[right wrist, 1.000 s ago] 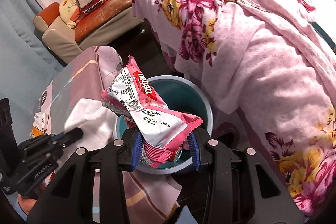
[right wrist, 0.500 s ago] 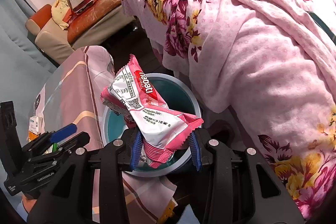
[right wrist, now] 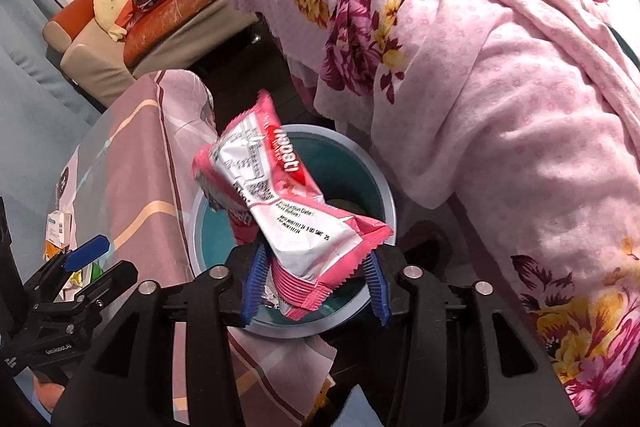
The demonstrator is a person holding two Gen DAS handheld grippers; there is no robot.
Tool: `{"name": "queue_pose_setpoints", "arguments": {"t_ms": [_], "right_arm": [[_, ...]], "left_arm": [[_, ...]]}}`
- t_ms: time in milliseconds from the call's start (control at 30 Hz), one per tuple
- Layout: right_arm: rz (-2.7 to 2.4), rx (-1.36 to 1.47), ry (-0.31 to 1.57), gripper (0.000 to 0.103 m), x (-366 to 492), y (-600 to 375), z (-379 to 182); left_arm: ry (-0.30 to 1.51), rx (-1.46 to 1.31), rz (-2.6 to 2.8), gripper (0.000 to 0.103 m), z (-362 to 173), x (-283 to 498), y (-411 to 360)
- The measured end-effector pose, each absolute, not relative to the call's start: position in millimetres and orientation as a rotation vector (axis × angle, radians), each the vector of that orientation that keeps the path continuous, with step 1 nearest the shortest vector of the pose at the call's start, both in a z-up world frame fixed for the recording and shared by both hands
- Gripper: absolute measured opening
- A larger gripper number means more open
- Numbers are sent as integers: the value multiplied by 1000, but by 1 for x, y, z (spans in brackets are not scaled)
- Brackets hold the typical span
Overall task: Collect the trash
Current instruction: 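Carry the tissue and pink wrapper over the teal bin and release both, then move both grippers back over the table toward the Ovaltine packet and green cake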
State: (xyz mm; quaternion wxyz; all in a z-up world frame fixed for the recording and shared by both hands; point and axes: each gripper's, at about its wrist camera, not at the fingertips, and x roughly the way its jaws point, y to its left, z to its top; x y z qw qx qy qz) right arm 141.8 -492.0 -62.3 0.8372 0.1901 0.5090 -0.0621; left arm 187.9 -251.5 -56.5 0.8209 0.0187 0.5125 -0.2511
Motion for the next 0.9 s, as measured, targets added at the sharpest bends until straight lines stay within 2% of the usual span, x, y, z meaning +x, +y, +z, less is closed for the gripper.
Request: {"name": "queue_pose_setpoints", "arguments": {"t_ms": [233,500,600,900], "right_arm": [[-122,375,1100,50,145,-475,-64],[-123,354,1108,70,147,-461,-59],[-121,359,1113,74,146,-456,-57],[-109,343,1117,76,145,-433,-45]], "left_arm": [[1094,25,-527,93,-57,187,-238],[1093,4,-520,93,-55,183,-219],[1092,-10,-516,93,-54,182,-211],[1076,-39,-498,96,-46,172,-181]]}}
